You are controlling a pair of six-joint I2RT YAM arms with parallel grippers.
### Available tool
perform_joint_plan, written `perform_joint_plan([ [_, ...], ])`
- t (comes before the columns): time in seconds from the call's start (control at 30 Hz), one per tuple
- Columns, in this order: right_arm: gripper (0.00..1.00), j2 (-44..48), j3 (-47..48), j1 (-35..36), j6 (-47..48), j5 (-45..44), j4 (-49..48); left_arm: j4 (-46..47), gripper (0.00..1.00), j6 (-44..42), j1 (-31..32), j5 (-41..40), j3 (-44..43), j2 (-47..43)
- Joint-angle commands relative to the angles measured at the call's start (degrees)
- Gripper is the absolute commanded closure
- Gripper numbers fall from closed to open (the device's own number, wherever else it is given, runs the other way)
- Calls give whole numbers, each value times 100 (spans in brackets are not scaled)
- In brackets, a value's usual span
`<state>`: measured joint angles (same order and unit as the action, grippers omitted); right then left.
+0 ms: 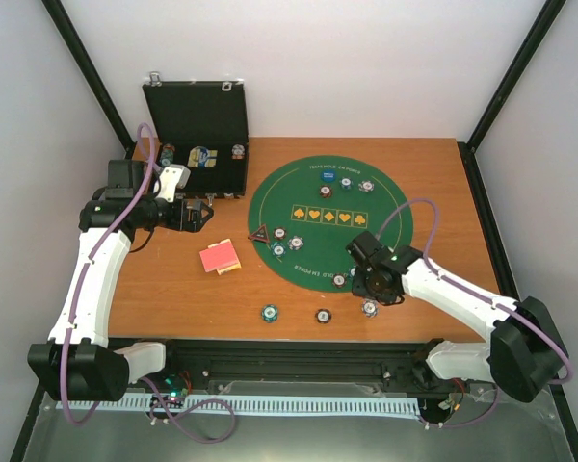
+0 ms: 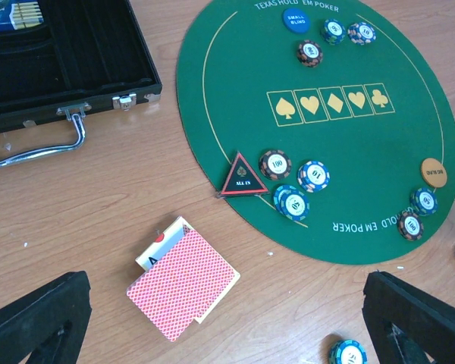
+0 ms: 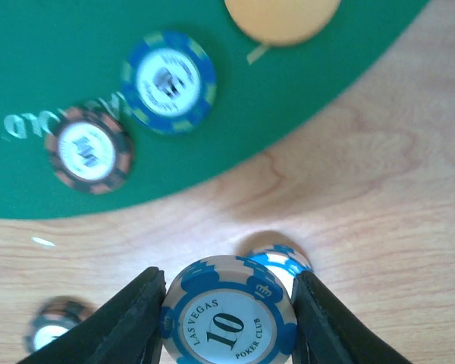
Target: Distribute texas hold em gaming equipment
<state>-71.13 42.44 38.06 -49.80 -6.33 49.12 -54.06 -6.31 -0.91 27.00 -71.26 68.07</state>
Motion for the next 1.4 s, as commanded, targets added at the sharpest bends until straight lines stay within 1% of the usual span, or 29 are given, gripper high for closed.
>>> perform_joint_plan([
  [0.0,76,30,544,-252,382,-246,296,-84,0,-108,-38,-49,-204,-67],
  [0.27,77,-368,1064,-1643,1336,-199,80,-129,0,-125,-32,-73,-262,-48],
  [0.43,77,-1035,1301,-2272,1723,-157,-339,-179,0,-133,-33,-71,-318,2],
  [0.6,77,-1819,1496,-2694,1893,-117,-747,-296,0,-222,-33,-27,-313,40],
  [0.83,76,-2612,1811,-3029,2115,49,-1016,-485,0,-542,-32,22,-284,50],
  [1.0,76,-2892,1962,-3055,2150,88,-1107,-589,0,-822,-34,24,-134,111],
  [1.17,75,-3095,1922,-3057,2142,203,-1231,-839,0,-1126,-35,64,-94,281],
  [1.2,74,-3130,1914,-3059,2141,214,-1249,-871,0,-1194,-33,94,-76,293],
  [1.27,69,-3164,1890,-3059,2147,266,-1272,-922,0,-1360,-33,146,-28,274],
  [1.33,59,-3149,1886,-3054,2154,283,-1268,-988,0,-1590,-35,186,33,239],
  [1.37,52,-3113,1897,-3059,2166,278,-1252,-1039,0,-1714,-34,184,60,233],
])
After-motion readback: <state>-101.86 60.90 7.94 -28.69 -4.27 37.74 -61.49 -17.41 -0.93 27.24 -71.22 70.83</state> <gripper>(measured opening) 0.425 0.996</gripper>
